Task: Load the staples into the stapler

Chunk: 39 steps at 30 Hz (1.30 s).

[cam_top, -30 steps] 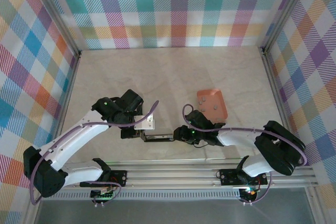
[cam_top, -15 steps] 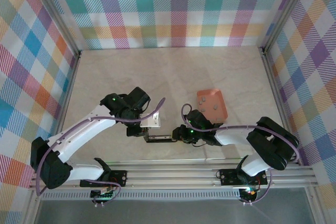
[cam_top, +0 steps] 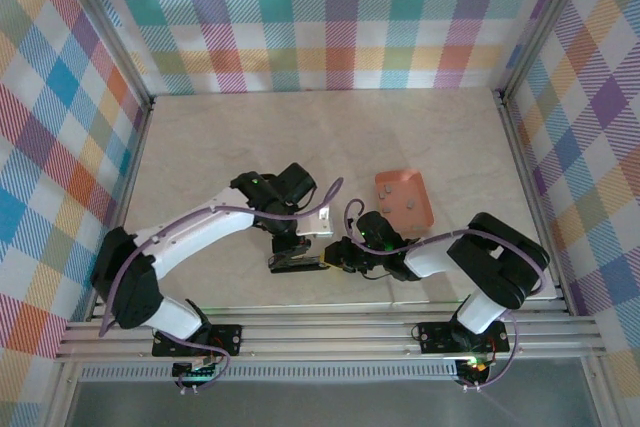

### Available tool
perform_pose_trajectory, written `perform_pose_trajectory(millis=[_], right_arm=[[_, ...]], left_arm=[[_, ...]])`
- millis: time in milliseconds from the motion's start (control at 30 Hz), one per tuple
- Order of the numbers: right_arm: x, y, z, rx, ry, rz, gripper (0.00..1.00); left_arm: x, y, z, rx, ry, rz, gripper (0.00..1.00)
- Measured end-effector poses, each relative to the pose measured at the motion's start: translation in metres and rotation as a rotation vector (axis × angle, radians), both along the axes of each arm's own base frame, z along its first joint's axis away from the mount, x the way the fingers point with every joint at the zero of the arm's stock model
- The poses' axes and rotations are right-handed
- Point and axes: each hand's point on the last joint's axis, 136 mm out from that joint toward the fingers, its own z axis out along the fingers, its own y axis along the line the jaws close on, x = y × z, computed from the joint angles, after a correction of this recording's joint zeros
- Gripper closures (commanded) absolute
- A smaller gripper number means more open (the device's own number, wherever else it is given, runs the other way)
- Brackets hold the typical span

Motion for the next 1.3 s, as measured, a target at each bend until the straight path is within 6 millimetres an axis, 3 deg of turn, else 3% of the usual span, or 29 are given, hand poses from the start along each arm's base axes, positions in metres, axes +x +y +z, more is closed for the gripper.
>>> perform_pose_trajectory(millis=[267,800,933,1300], right_arm=[[-0.001,-0.001,0.004,0.042,-0.024,-0.007,0.77],[-0.013,-0.025,0.006,0.049,-0.041,-0.048,0.65],[-0.014,-0.038,0.007,0.007,-0.025,-0.089,0.64],[-0.016,-0.076,0.035,-0.065,-0.067,-0.194,0.59]], left_arm=[[0.004,-0.018,-0.018,-0.015,0.036,-0.007,1.0],[0.004,-0.033,-0.024,-0.053,0.052,-0.029,0.95],[0.004,-0.033,-0.025,-0.055,0.053,-0.026,0.91],[0.006,-0.043,-0.027,-0.096,0.07,0.02,0.71]])
